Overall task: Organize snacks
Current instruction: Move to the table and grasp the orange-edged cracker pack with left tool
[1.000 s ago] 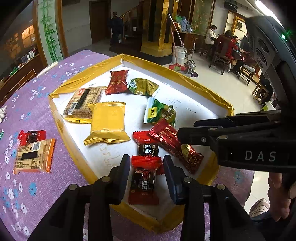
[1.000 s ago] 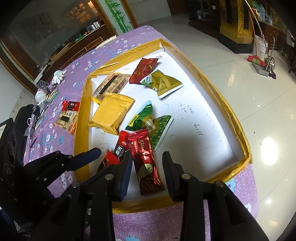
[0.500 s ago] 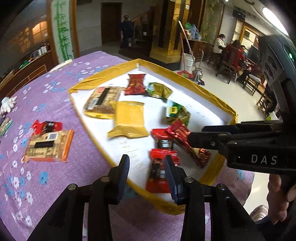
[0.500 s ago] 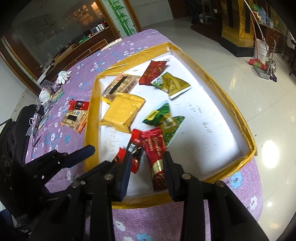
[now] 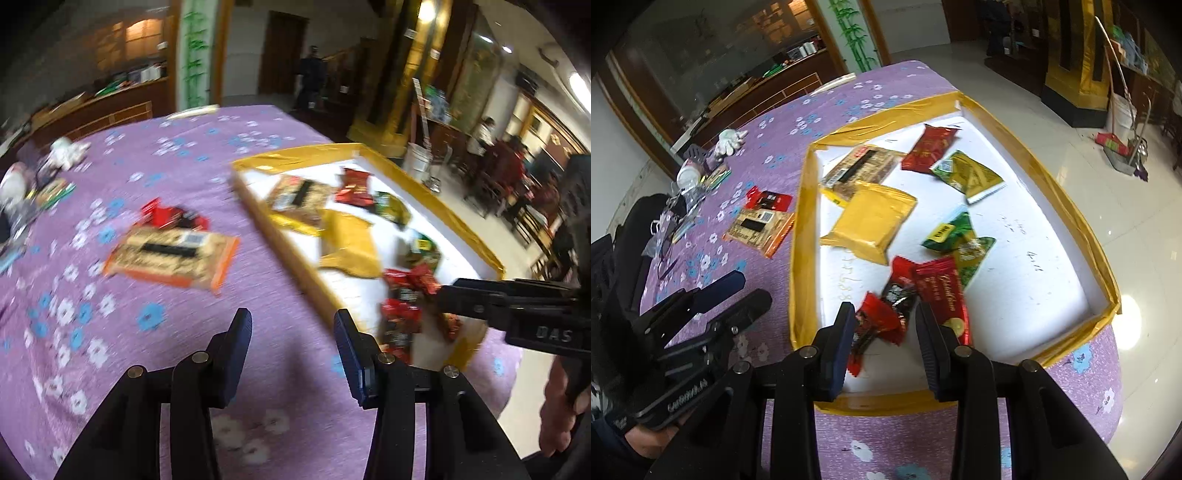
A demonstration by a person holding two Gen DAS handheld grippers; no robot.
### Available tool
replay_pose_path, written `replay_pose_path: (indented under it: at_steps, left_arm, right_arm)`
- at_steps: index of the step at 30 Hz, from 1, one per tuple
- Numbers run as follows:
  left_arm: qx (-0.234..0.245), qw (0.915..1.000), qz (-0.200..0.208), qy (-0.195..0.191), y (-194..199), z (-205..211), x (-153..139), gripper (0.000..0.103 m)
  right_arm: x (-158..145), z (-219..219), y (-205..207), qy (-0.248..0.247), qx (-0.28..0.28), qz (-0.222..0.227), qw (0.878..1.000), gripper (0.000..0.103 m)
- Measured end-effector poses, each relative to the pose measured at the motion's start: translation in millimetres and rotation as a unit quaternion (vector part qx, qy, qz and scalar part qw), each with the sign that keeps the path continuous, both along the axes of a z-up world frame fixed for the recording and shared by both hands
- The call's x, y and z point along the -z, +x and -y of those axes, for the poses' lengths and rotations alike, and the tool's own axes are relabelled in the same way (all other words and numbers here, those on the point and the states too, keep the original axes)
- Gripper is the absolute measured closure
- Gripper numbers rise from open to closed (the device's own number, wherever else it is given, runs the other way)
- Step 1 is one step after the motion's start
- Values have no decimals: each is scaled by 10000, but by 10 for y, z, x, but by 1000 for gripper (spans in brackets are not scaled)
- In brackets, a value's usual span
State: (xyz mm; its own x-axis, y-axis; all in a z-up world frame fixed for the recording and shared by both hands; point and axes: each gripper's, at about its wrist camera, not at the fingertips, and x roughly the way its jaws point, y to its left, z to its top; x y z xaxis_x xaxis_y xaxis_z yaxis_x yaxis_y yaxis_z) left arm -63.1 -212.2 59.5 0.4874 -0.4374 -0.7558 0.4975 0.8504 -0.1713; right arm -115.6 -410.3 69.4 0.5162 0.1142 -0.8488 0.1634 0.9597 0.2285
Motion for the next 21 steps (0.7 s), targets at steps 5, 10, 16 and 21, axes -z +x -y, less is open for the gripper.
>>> replay_pose_path:
  at_steps: [5,10,16,21]
  left_arm:
    - [-720,9973,-168,23,99,-445,161,50]
    - [-1649,9855,-357,199,221,-999,340,41]
    - [-1884,9806,-521,-110,247,-1471,438,40]
    - [-1461,9876,-377,428,173,-1323,502,35]
  right_arm:
    - [-50,-166,76,-96,-157,53,9998,70]
    - [-132,-347,214,-91,-346,177,9992,69]
    - [-105,-752,499,201,-885,34,9959,65]
    - [-46,-1059,986,614,-1168,-166,9911,64]
